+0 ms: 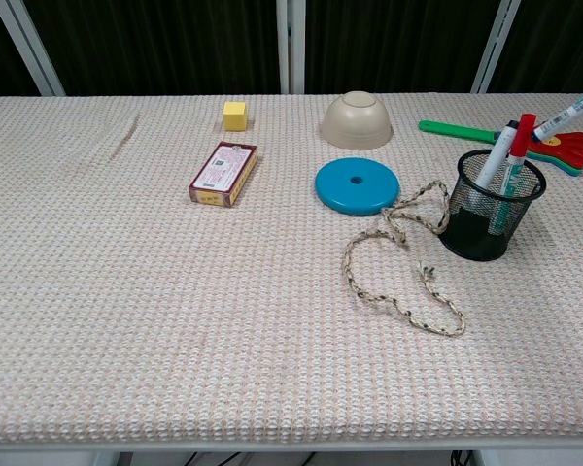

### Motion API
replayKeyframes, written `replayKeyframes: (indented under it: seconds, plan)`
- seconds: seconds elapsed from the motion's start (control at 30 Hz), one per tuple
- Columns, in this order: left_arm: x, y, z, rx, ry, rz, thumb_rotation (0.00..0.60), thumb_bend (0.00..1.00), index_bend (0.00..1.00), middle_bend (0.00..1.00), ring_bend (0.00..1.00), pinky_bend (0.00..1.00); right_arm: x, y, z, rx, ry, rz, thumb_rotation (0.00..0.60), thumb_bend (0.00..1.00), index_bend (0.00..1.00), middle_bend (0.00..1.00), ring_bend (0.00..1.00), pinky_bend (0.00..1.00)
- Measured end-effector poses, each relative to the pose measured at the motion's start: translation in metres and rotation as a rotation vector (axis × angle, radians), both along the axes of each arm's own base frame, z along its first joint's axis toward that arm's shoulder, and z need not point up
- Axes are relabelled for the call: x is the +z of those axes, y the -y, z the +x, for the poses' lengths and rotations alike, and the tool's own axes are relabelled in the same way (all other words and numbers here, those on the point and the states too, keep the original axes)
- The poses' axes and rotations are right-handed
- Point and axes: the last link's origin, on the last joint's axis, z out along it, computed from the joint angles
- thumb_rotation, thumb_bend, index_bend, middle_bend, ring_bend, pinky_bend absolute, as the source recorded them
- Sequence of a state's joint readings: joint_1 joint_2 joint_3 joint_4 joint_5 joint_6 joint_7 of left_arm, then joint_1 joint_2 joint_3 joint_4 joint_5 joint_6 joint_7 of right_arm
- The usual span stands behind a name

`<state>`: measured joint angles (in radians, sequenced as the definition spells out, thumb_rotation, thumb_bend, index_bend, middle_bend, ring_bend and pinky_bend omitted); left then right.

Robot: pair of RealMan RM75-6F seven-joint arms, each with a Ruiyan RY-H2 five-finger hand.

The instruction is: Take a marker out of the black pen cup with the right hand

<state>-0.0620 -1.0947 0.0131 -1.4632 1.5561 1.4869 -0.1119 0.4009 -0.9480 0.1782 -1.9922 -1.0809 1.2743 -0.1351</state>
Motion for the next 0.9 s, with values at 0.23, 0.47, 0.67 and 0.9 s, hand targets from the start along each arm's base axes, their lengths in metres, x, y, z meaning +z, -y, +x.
replayKeyframes:
  seconds: [0.23, 0.47, 0.67, 0.9]
  plan:
    - [0.000, -0.001, 0.000, 0.003, -0.001, 0.001, 0.600, 0.16, 0.15, 0.03, 0.00, 0.10, -0.002, 0.002, -0.019, -0.030, 0.012, -0.012, 0.600, 0.44, 0.76, 0.08, 0.00, 0.00]
    - [0.000, -0.001, 0.001, 0.003, -0.002, 0.001, 0.600, 0.16, 0.15, 0.03, 0.00, 0.10, -0.002, 0.004, -0.022, -0.031, 0.004, -0.017, 0.600, 0.44, 0.77, 0.09, 0.00, 0.00]
    - [0.000, 0.001, -0.003, 0.017, -0.002, -0.002, 0.600, 0.16, 0.15, 0.03, 0.00, 0.10, -0.017, 0.007, -0.036, -0.074, -0.003, 0.013, 0.600, 0.44, 0.77, 0.09, 0.00, 0.00]
    - [-0.001, 0.000, -0.007, 0.026, 0.001, -0.002, 0.600, 0.16, 0.15, 0.03, 0.00, 0.10, -0.041, 0.008, -0.045, -0.082, -0.031, 0.054, 0.600, 0.44, 0.77, 0.09, 0.00, 0.00]
